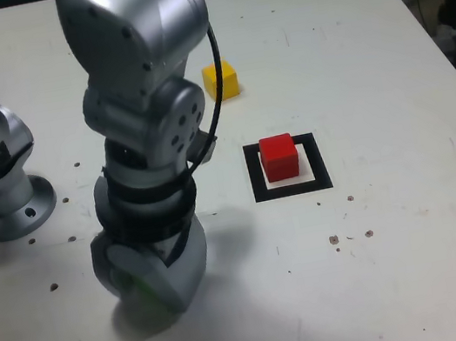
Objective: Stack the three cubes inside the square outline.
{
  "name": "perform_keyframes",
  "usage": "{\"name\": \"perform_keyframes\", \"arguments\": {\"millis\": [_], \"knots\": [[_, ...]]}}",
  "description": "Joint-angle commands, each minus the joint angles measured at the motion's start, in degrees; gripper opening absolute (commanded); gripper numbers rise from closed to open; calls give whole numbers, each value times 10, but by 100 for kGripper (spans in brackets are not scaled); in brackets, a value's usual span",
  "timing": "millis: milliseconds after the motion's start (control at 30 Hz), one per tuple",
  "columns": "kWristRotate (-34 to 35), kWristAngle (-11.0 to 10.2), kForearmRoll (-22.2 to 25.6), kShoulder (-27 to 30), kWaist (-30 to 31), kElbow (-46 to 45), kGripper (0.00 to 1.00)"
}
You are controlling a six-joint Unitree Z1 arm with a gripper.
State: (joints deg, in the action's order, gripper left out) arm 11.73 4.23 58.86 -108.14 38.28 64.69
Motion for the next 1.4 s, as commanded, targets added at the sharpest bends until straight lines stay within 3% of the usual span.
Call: {"name": "perform_keyframes", "arguments": {"millis": [0,167,533,933,1367], "knots": [[4,-10,29,17,0,19,21],[10,-36,113,36,-11,82,21],[-20,-64,251,49,-99,245,21],[-73,-86,262,1,-232,304,21],[-87,-80,266,-77,-270,374,22]]}}
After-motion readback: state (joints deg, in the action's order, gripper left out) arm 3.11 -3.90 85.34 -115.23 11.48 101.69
